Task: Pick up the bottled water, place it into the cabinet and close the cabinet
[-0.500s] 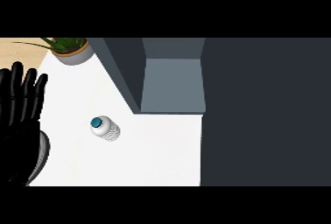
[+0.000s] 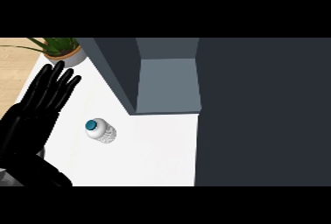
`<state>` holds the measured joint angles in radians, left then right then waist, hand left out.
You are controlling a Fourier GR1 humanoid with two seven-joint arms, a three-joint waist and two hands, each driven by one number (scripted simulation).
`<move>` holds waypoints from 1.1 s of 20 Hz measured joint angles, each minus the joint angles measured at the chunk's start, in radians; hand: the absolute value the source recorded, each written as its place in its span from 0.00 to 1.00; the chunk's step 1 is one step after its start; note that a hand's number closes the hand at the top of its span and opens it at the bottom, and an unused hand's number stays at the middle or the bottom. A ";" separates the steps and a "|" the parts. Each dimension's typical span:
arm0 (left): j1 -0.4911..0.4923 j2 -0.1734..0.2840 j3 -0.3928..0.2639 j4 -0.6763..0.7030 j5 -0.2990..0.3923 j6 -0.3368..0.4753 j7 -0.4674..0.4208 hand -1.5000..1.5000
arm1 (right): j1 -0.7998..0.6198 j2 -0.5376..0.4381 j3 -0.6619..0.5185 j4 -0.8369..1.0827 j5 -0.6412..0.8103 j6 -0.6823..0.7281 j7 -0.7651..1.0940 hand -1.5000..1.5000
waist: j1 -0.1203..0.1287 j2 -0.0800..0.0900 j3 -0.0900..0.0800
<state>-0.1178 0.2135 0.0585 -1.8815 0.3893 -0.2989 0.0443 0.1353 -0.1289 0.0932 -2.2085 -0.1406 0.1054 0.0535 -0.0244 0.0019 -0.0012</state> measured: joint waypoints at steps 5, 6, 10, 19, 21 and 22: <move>0.010 0.095 0.073 0.030 0.212 -0.118 0.100 0.00 | 0.135 -0.015 0.054 -0.167 -0.059 0.038 0.077 0.00 | 0.009 -0.004 0.000; 0.012 0.116 0.091 0.033 0.251 -0.134 0.121 0.00 | 0.167 -0.018 0.059 -0.195 -0.066 0.045 0.082 0.00 | 0.009 -0.005 0.000; 0.024 0.172 0.136 0.035 0.303 -0.163 0.175 0.00 | 0.276 -0.018 0.102 -0.213 -0.054 0.082 0.035 0.00 | 0.012 -0.006 0.001; -0.011 0.202 0.163 0.224 0.210 -0.245 0.141 0.00 | 0.440 -0.020 0.170 -0.229 -0.031 0.124 -0.062 0.00 | 0.004 -0.004 0.001; -0.019 0.187 0.153 0.264 0.174 -0.249 0.124 0.00 | 0.465 -0.019 0.184 -0.232 -0.024 0.125 -0.082 0.00 | 0.004 -0.004 0.001; -0.021 0.187 0.153 0.287 0.163 -0.256 0.117 0.00 | 0.477 -0.019 0.197 -0.241 -0.014 0.122 -0.087 0.00 | 0.003 -0.004 0.001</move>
<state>-0.1391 0.4005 0.2112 -1.5945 0.5520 -0.5548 0.1611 0.6119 -0.1479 0.2902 -2.4491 -0.1542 0.2276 -0.0332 -0.0214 -0.0021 -0.0006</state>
